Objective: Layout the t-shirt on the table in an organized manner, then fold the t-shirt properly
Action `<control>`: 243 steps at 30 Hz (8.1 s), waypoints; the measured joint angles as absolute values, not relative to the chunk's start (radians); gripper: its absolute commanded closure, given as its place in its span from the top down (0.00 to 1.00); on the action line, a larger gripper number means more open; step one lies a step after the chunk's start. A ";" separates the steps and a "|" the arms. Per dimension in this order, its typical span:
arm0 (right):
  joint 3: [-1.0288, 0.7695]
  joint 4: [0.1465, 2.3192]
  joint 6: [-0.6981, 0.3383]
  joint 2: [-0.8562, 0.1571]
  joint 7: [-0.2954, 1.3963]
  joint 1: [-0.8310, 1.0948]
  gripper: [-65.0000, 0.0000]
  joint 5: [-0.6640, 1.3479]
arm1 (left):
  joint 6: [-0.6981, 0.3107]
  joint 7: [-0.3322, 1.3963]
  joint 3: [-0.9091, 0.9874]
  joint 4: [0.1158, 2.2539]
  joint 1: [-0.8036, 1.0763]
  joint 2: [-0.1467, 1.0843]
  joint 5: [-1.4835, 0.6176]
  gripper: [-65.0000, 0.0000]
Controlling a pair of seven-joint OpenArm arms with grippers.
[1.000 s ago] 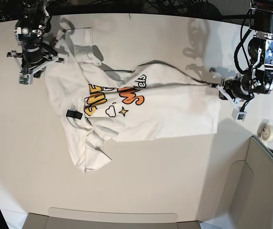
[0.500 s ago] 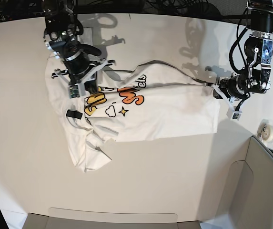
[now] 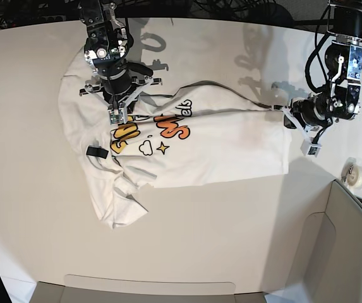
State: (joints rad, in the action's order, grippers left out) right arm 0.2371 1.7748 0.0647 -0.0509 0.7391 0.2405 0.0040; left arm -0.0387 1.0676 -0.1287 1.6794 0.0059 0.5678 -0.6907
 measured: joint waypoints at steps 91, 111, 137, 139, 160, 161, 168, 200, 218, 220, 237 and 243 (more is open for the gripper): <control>-0.119 1.543 0.120 -0.089 0.767 -0.030 0.00 -0.649 | -0.026 0.640 -0.404 1.332 -0.094 0.460 -0.306 0.00; 0.072 1.684 0.041 -0.020 0.759 0.192 0.00 -0.548 | -0.027 0.698 -0.404 1.386 -0.077 0.485 -0.298 0.00; 0.074 1.784 0.046 -0.192 0.750 0.405 0.00 -0.551 | -0.052 1.293 0.065 1.877 -0.109 0.469 -0.476 0.34; 0.099 1.791 0.049 -0.194 0.763 0.408 0.00 -0.554 | -0.052 1.281 0.060 1.855 -0.027 0.480 -0.476 0.25; 0.169 1.803 0.060 -0.193 0.733 0.447 0.00 -0.574 | -0.049 1.066 -0.152 1.381 -0.320 0.411 -0.462 0.08; 0.169 1.804 0.061 -0.193 0.729 0.450 0.00 -0.574 | -0.048 1.043 -0.177 1.332 -0.340 0.407 -0.462 0.08; 0.169 1.805 0.064 -0.193 0.726 0.456 0.00 -0.577 | -0.052 0.836 -0.346 1.058 -0.461 0.375 -0.475 0.08; 0.201 2.002 0.033 -0.055 0.761 0.346 0.00 -0.551 | -0.038 1.221 -0.046 1.638 -0.454 0.373 -0.437 0.08; 0.477 1.403 -0.163 0.152 0.783 -0.381 0.00 -0.236 | -0.163 1.150 -0.037 1.955 0.153 0.359 -0.479 0.08; 0.480 1.291 -0.163 0.155 0.720 -0.443 0.00 -0.118 | -0.160 1.151 -0.038 1.955 0.155 0.362 -0.464 0.08; 0.480 0.832 -0.101 0.144 0.352 -0.607 0.00 0.244 | -0.150 1.104 -0.045 1.827 -0.065 0.172 -0.462 0.08; 0.481 0.674 -0.101 0.150 0.340 -0.604 0.00 0.389 | -0.150 1.038 -0.085 1.719 -0.034 0.175 -0.457 0.08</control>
State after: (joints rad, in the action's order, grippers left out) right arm 0.4812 0.6739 -0.1013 0.1497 0.3405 -0.6041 0.3885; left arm -0.1505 1.0378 -0.0853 1.7187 -0.0341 0.1749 -0.4568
